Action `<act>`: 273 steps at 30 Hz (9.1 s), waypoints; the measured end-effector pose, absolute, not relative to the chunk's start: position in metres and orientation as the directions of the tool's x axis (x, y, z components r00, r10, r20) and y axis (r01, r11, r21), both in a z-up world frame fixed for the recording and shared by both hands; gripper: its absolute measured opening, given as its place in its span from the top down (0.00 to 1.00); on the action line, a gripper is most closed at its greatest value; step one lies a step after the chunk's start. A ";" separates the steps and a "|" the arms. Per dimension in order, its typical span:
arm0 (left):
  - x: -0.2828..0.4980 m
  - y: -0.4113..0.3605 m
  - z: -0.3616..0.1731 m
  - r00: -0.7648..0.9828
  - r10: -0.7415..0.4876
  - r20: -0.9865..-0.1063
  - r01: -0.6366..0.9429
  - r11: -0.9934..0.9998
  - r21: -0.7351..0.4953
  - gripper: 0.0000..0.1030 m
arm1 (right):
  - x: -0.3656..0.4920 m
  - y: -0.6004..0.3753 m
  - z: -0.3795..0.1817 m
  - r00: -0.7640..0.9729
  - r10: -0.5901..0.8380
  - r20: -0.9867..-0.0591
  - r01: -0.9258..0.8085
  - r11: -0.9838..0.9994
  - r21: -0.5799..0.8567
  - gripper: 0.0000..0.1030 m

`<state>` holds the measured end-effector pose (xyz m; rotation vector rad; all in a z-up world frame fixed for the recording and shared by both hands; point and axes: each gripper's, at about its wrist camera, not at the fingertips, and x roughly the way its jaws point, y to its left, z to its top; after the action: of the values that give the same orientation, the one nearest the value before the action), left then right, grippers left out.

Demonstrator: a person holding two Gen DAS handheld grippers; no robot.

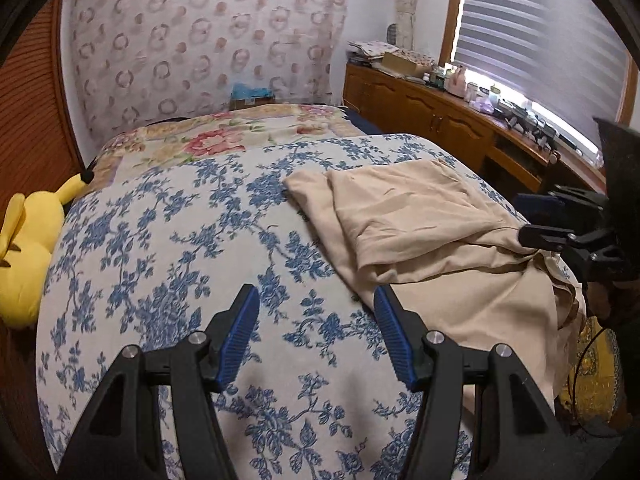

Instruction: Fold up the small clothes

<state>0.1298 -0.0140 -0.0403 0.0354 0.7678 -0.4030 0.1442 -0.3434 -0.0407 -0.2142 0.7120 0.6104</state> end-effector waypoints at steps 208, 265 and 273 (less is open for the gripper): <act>0.214 -0.090 0.006 0.517 -0.572 -0.636 0.525 0.799 -0.292 0.90 | 0.243 -0.452 0.003 0.697 0.314 -0.645 -0.346 0.935 0.081 0.97; 0.278 -0.101 -0.057 0.537 -0.406 -0.739 0.460 0.876 -0.147 0.41 | 0.326 -0.448 -0.084 0.510 0.317 -0.800 -0.352 0.925 0.142 0.39; 0.274 -0.116 -0.075 0.502 -0.390 -0.772 0.470 0.872 -0.135 0.41 | 0.321 -0.436 -0.095 0.490 0.332 -0.806 -0.400 0.907 0.130 0.39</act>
<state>0.2744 -0.1162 -0.0745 0.0967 0.9059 -0.5206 0.3209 -0.4365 -0.0950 -0.0781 0.9607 0.4451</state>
